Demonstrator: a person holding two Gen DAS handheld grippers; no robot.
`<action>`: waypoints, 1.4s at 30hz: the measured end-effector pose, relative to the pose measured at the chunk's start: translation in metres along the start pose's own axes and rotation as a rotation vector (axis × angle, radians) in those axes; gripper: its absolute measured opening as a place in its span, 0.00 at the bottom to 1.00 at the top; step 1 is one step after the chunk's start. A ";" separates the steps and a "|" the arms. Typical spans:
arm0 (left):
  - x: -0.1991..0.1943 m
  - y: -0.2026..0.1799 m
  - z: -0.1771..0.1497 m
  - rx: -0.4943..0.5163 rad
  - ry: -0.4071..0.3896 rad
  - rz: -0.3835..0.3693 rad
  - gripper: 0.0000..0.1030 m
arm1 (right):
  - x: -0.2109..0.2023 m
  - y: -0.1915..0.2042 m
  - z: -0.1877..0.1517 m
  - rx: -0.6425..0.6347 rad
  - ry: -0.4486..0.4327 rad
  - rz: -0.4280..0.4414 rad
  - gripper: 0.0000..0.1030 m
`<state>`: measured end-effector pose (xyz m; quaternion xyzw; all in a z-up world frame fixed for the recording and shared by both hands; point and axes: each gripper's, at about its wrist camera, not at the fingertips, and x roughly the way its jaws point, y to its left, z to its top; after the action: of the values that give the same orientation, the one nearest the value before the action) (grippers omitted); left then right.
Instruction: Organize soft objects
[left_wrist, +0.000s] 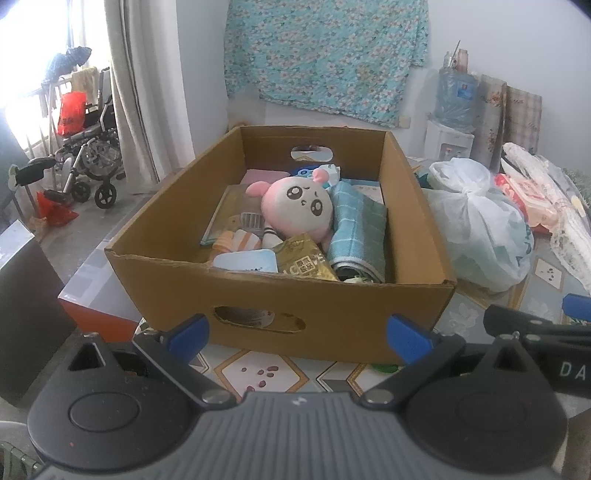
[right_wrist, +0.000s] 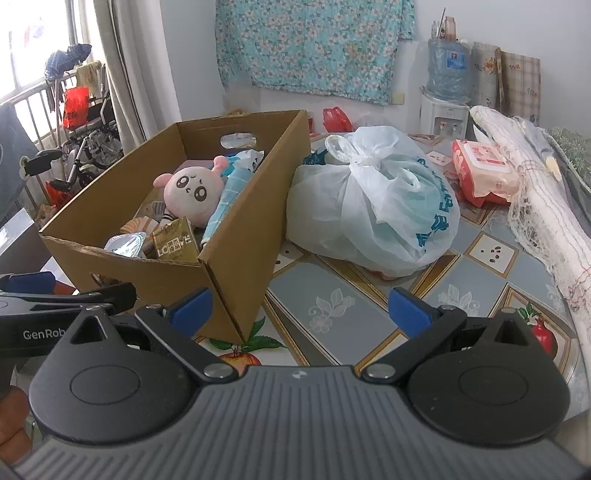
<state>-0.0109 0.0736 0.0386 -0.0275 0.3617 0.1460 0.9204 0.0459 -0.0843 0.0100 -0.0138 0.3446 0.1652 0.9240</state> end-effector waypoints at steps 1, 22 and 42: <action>0.000 0.000 0.000 0.001 -0.001 0.002 1.00 | 0.000 0.000 0.000 0.000 -0.001 0.000 0.99; 0.000 0.001 0.002 0.006 -0.008 0.015 1.00 | 0.003 0.001 0.001 0.003 0.001 -0.001 0.99; -0.001 0.003 0.001 -0.002 -0.004 0.021 1.00 | 0.005 0.005 0.001 0.006 0.010 0.000 0.99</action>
<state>-0.0119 0.0761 0.0399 -0.0243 0.3599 0.1559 0.9196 0.0483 -0.0778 0.0080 -0.0120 0.3498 0.1642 0.9223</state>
